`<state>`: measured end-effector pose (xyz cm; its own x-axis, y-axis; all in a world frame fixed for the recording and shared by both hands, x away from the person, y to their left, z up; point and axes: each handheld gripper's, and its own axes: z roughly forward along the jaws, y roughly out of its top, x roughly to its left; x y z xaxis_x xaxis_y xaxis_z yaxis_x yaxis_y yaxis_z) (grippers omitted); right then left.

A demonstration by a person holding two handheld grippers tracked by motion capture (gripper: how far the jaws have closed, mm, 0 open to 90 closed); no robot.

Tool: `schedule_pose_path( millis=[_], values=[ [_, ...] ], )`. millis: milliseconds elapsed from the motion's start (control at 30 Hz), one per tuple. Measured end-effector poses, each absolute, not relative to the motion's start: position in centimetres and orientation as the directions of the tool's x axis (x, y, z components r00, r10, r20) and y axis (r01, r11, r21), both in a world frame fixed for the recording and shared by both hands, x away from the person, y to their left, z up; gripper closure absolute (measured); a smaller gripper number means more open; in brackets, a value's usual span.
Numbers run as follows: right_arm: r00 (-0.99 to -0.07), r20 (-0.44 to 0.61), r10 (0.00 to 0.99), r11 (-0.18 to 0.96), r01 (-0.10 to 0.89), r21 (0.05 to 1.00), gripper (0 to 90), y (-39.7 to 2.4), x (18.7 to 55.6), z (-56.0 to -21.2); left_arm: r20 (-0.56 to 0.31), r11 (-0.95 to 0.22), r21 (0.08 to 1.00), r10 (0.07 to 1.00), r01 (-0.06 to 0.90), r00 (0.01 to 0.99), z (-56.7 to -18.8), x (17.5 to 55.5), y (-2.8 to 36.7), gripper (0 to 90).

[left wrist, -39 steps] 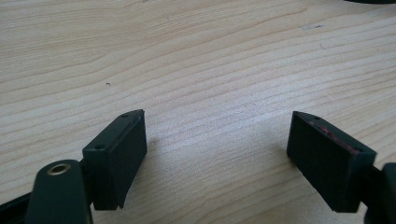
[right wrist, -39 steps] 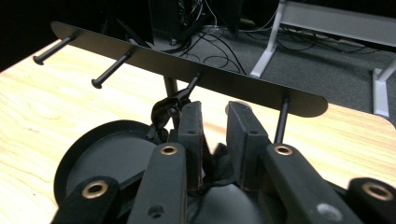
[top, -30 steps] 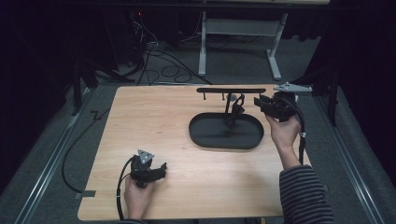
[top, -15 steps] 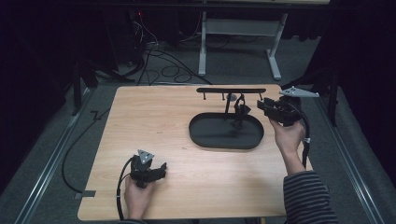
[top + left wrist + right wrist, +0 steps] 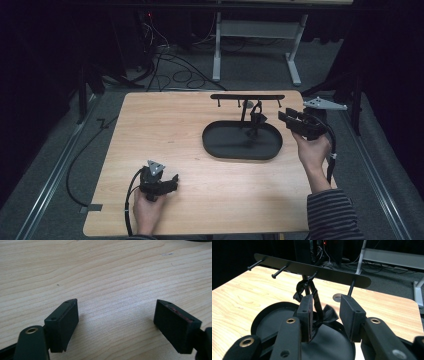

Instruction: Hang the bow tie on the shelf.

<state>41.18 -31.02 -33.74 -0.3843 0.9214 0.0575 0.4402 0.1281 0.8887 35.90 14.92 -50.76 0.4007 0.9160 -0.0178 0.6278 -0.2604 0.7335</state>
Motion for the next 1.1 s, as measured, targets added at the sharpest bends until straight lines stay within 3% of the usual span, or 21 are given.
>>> schedule_pose_path(
  millis=[1100],
  values=[
    [-0.386, 0.1, 0.917, 0.091, 0.448, 0.89, 59.8, -33.4, 37.3, -35.2, -0.017, -0.261, 0.733, 0.916, 0.628, 0.4, -50.8, 35.9, 14.9, 20.3]
  ],
)
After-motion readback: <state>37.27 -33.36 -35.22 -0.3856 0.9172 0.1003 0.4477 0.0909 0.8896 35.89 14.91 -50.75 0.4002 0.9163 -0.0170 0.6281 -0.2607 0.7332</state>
